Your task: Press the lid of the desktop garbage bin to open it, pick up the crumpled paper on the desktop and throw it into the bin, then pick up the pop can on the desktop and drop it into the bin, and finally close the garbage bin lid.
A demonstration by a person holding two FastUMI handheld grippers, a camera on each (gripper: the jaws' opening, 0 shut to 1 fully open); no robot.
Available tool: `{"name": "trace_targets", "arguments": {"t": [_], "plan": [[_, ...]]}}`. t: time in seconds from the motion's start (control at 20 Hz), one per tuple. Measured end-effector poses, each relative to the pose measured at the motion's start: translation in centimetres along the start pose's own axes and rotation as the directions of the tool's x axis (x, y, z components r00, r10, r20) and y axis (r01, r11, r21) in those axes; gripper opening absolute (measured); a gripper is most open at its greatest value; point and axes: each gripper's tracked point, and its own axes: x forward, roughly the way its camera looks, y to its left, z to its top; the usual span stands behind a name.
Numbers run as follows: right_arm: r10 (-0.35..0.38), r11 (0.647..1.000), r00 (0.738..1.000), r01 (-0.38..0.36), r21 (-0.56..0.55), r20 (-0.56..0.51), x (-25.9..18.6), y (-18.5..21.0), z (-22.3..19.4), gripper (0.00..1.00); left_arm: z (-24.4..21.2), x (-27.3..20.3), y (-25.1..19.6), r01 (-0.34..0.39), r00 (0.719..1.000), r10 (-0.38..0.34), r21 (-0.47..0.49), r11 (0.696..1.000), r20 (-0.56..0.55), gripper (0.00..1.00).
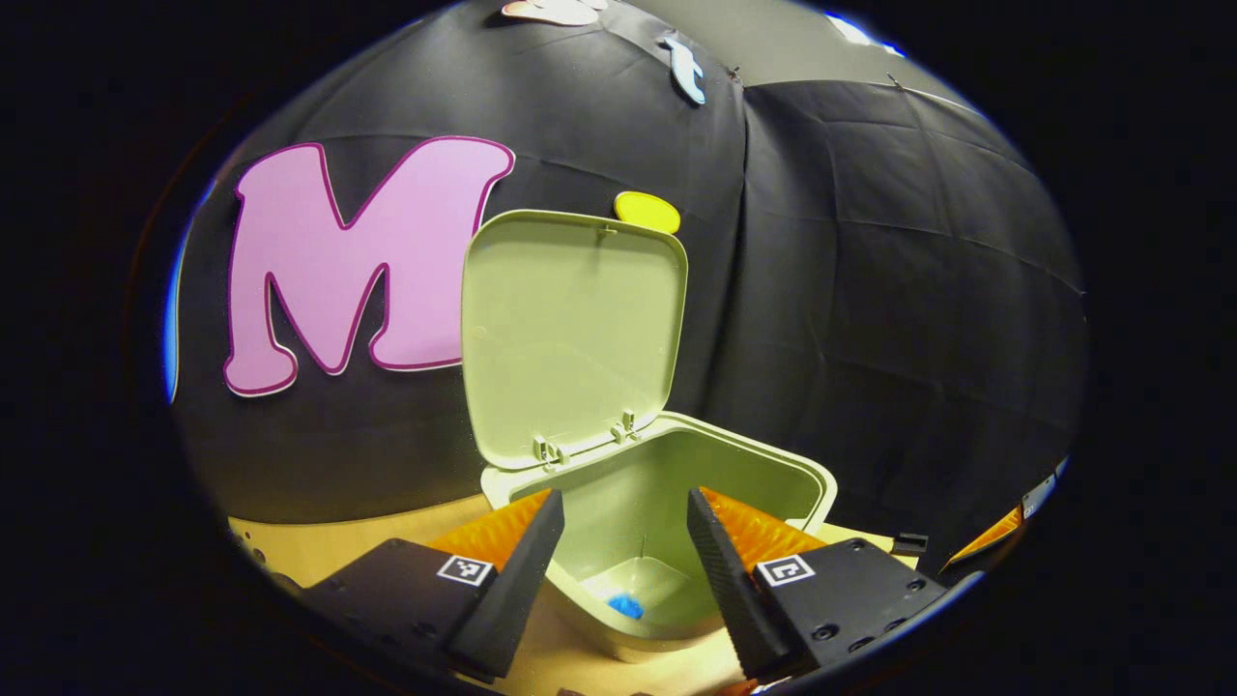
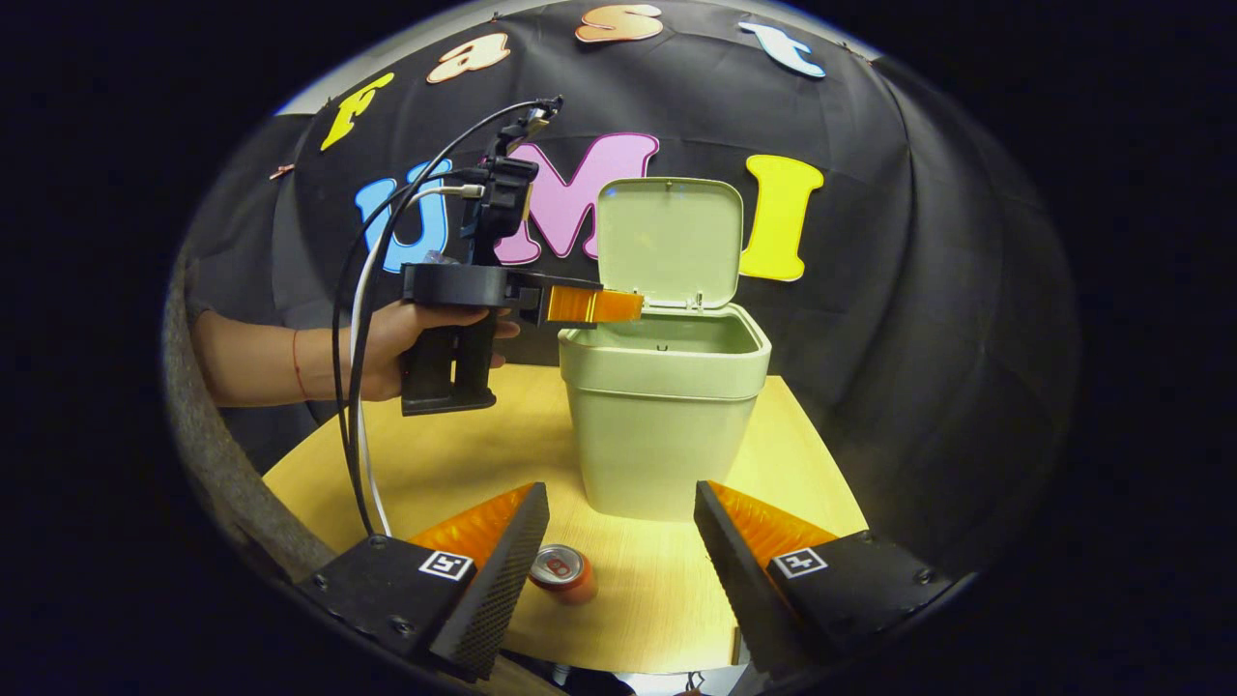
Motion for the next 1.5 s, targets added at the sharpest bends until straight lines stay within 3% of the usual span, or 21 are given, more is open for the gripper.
{"name": "trace_targets", "arguments": {"t": [0.3,0.75,1.5], "plan": [[0.056,0.998,0.997,-0.058,-0.038,-0.047,0.6,1.6,-1.8,0.96,2.0,-4.7,2.3,-0.097,0.991,0.099,-0.024,0.995,0.086,0.97],[0.181,0.98,0.978,-0.188,-0.065,-0.1,1.2,5.3,-3.6,0.96,2.9,-15.2,5.5,-0.282,0.95,0.278,0.008,0.959,0.141,0.96],[0.218,0.964,0.928,-0.253,-0.08,-0.302,5.4,6.2,-12.7,0.96,-4.8,-27.1,6.9,-0.457,0.889,0.458,-0.072,0.887,-0.01,0.96]]}}
